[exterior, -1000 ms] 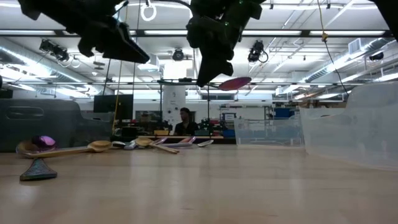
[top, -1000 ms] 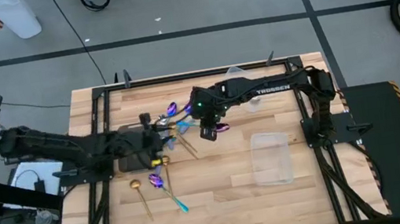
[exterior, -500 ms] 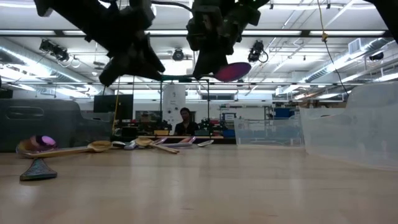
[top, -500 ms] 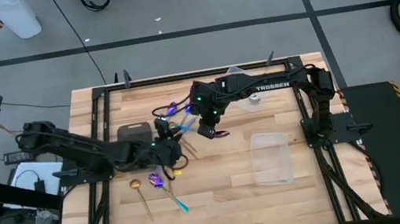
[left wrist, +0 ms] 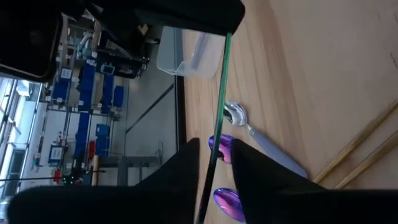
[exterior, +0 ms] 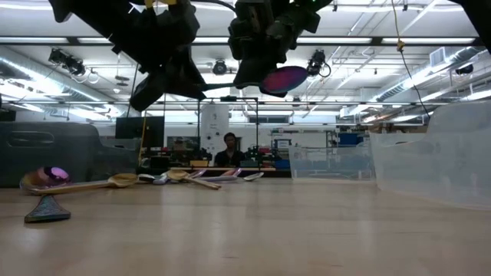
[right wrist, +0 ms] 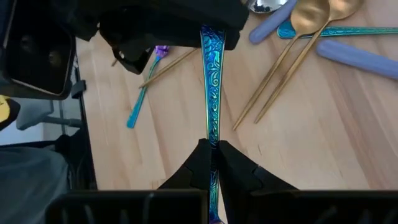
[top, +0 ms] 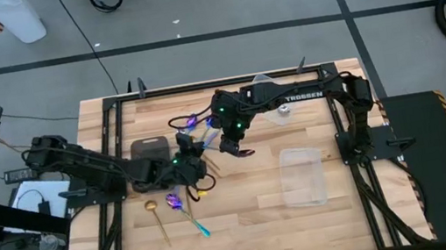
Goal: Sort silverware by color (type)
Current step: Put the blue spoon into the black bin
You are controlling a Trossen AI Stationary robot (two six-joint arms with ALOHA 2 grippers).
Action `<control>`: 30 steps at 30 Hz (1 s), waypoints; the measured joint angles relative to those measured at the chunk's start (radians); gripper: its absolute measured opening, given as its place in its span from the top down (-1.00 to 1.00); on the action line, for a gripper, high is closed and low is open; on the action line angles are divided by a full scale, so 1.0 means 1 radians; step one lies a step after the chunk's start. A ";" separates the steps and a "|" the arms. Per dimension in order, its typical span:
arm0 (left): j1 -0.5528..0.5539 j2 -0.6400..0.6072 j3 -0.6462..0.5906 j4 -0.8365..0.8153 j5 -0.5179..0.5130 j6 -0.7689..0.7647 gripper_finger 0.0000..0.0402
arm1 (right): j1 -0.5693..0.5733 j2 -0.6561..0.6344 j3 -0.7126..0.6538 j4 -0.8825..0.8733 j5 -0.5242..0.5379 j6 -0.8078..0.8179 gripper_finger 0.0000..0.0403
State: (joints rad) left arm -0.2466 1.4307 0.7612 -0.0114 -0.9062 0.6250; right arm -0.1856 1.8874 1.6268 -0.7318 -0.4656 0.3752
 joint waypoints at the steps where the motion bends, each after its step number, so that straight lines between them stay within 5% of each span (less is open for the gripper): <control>1: 0.000 0.000 0.000 0.000 0.001 0.000 0.60 | 0.000 0.000 0.000 -0.001 0.000 0.000 0.89; 7: 0.000 0.000 -0.002 -0.010 0.012 0.003 0.93 | 0.006 -0.002 0.000 0.003 0.005 -0.016 0.84; 19: -0.024 0.000 0.000 -0.040 0.039 -0.115 0.94 | 0.005 -0.054 0.000 0.000 0.026 -0.091 0.30; 30: -0.114 -0.136 0.000 -0.368 0.142 -0.780 0.93 | 0.002 -0.188 0.000 -0.001 0.366 -0.264 0.19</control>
State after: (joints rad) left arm -0.3607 1.2944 0.7609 -0.3791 -0.7641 -0.1554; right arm -0.1841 1.6992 1.6272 -0.7327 -0.1000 0.1108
